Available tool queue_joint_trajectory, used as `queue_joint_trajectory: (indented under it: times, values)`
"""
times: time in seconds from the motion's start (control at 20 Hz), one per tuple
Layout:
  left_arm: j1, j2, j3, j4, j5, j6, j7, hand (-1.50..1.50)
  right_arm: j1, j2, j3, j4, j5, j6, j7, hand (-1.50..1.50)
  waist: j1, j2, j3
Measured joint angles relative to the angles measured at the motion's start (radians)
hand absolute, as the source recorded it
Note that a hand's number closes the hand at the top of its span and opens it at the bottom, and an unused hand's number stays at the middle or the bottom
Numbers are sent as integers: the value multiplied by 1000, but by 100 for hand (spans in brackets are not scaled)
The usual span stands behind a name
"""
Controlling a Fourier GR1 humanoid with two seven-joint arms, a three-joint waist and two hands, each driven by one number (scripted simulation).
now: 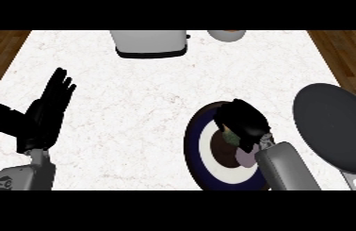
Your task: Pick the squash from the plate and place it in the pan
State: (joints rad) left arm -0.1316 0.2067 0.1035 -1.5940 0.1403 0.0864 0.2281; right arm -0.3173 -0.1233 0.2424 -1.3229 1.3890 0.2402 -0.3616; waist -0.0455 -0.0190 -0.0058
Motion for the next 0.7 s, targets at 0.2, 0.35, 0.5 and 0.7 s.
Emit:
queue_joint_trajectory:
  times: [0.2,0.35,0.5,0.7]
  values:
    - [13,5,21,-1,4,12,5,0,54,50,-146,-92,13,-30,267,150,-34,-8,1]
    - [16,7,23,-2,4,11,7,0,85,83,-169,-244,64,-40,426,150,-35,-9,1]
    - [10,1,13,0,0,9,8,0,117,103,-134,-426,112,-21,562,150,-25,-6,2]
    - [10,-13,-10,0,-18,10,-8,0,155,116,-62,-682,159,110,721,150,0,2,3]
